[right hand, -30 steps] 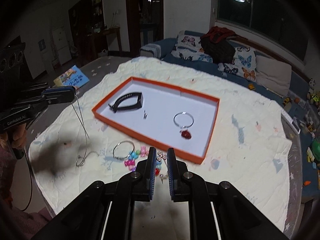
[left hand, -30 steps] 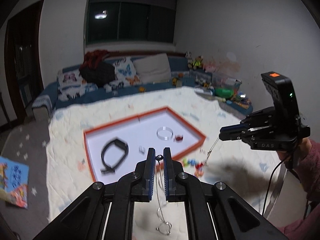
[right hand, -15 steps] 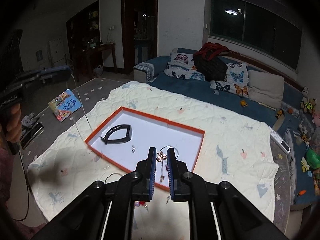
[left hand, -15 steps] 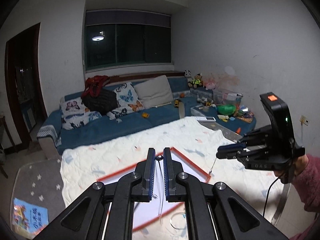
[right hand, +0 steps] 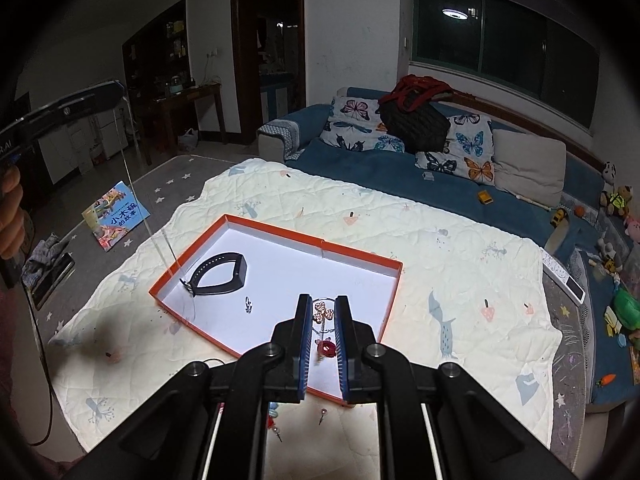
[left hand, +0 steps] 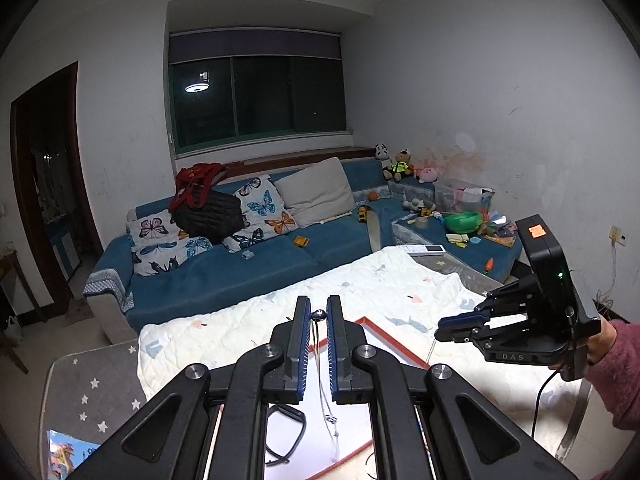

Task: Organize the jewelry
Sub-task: 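Lift the chain necklace and charm into the tray while both tools open to release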

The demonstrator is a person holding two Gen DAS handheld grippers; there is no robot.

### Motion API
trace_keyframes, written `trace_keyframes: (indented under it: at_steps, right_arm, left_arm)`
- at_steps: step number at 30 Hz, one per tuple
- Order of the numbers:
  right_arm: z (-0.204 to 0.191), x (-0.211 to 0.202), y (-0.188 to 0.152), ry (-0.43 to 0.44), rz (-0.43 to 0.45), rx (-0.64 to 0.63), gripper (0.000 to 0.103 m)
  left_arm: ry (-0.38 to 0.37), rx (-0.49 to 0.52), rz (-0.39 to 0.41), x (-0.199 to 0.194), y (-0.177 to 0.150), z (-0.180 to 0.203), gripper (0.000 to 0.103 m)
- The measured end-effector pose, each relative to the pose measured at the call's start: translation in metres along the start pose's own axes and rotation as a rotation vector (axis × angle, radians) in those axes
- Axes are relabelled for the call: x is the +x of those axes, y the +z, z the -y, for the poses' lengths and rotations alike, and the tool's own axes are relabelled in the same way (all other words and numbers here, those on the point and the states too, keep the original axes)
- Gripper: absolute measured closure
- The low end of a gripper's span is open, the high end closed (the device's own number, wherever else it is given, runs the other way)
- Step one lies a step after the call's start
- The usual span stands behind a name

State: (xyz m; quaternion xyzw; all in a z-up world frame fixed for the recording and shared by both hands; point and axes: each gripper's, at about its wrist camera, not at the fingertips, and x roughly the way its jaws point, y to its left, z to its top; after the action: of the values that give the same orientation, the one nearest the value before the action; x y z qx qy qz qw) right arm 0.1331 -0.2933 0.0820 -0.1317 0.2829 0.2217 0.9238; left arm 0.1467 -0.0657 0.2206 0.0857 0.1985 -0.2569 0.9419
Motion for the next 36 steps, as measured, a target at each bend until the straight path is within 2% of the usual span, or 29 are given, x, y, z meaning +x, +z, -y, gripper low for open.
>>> trace_keyframes:
  at_steps: [10, 15, 19, 29, 36]
  right_arm:
    - [0.003, 0.016, -0.007, -0.003, -0.040, 0.010, 0.090]
    - [0.005, 0.026, -0.014, -0.005, -0.068, 0.022, 0.090]
    - [0.007, 0.036, -0.020, -0.005, -0.098, 0.028, 0.090]
    - [0.007, 0.062, -0.037, 0.003, -0.188, 0.048, 0.090]
    - [0.006, 0.073, -0.045, 0.010, -0.223, 0.054, 0.090]
  left_arm:
    - [0.017, -0.007, -0.034, -0.002, -0.008, 0.005, 0.096]
    - [0.012, -0.041, -0.079, 0.007, -0.025, 0.006, 0.095]
    - [0.005, -0.075, -0.135, 0.022, -0.048, 0.006, 0.095]
    - [-0.016, -0.172, -0.318, 0.079, -0.130, -0.007, 0.095]
    - [-0.032, -0.236, -0.417, 0.110, -0.181, -0.017, 0.095]
